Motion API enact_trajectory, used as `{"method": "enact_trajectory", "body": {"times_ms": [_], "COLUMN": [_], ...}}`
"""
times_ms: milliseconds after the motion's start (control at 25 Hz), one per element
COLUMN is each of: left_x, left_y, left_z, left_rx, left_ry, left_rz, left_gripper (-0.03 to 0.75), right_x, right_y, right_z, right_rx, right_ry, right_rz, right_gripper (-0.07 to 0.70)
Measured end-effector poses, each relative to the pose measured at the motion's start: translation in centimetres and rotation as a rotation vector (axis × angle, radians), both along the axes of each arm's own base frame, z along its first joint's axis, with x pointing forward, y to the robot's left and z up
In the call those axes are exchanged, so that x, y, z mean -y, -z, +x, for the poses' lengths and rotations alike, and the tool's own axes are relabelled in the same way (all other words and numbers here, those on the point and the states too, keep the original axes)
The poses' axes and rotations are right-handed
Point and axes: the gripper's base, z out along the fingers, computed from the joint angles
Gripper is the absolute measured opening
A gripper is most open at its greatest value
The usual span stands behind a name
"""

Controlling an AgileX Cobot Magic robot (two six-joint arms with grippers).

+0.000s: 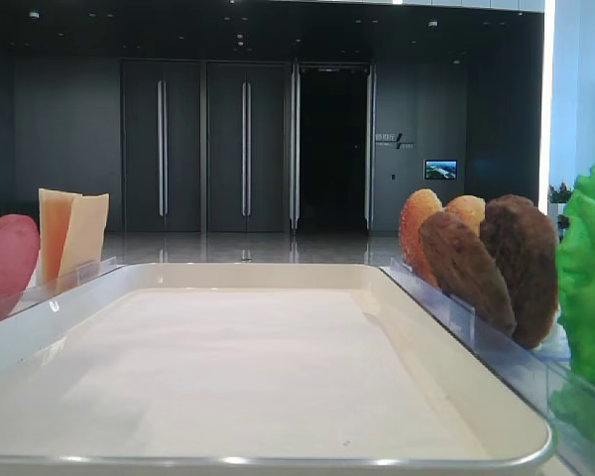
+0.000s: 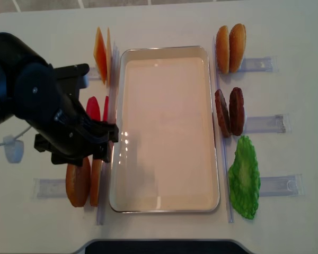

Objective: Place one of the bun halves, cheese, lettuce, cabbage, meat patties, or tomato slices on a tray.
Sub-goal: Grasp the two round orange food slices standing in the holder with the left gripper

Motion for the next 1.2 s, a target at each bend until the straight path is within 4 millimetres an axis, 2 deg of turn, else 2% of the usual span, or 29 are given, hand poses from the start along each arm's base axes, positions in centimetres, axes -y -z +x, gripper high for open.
{"method": "enact_trajectory", "body": {"times_ms": [1200], "left_x": [1.0], "left_y": [4.9], "left_z": [1.7], "left_rx": [-0.157], "left_ry": [0.007], "left_rz": [0.12], "left_gripper": [0.505], "right_x": [0.0], "right_y": [0.0], "right_z": [0.0], "right_rx": [0.0], "right_ry": [0.0], "right_rz": [0.0], "right_gripper": [0.467]}}
